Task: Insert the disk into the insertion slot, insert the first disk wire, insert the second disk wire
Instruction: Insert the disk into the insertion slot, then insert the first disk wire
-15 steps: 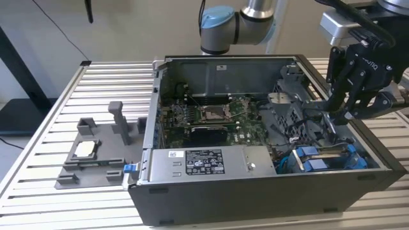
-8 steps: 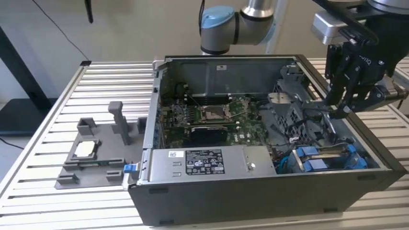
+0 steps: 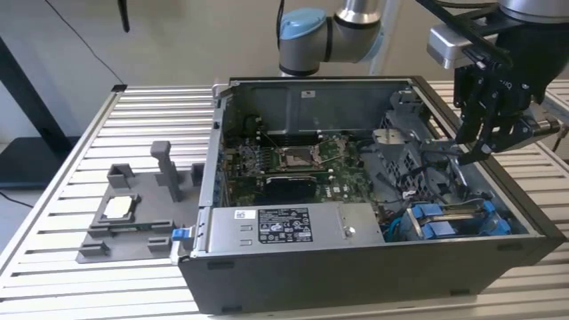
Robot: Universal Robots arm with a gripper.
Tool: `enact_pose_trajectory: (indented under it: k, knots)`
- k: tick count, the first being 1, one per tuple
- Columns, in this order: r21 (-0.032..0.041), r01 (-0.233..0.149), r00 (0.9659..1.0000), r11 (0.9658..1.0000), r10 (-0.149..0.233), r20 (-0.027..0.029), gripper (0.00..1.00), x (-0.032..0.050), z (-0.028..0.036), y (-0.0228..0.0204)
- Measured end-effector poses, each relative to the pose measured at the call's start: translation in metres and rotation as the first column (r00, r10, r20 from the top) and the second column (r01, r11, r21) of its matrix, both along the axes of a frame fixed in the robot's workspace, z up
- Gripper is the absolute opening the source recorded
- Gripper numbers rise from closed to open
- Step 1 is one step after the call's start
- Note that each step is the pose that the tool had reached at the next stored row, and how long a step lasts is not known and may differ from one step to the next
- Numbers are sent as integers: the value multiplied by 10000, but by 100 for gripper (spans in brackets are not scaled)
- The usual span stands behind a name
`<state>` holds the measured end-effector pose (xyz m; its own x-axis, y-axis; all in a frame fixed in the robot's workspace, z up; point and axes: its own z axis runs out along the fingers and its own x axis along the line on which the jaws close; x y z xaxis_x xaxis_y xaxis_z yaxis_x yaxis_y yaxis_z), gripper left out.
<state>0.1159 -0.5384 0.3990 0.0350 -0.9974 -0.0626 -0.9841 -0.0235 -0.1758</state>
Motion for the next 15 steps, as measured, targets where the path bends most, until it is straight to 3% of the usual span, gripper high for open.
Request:
enact_pose_trajectory:
  k: [4, 9, 15]
  knots:
    - [-23, -57, 10000, 10000, 57, 69, 40, -1, -41, 17]
    - [-44, -80, 9999, 10000, 80, 73, 40, -2, -48, 20]
    - [-272, -80, 9999, 9996, 82, 71, 40, -2, -82, 21]
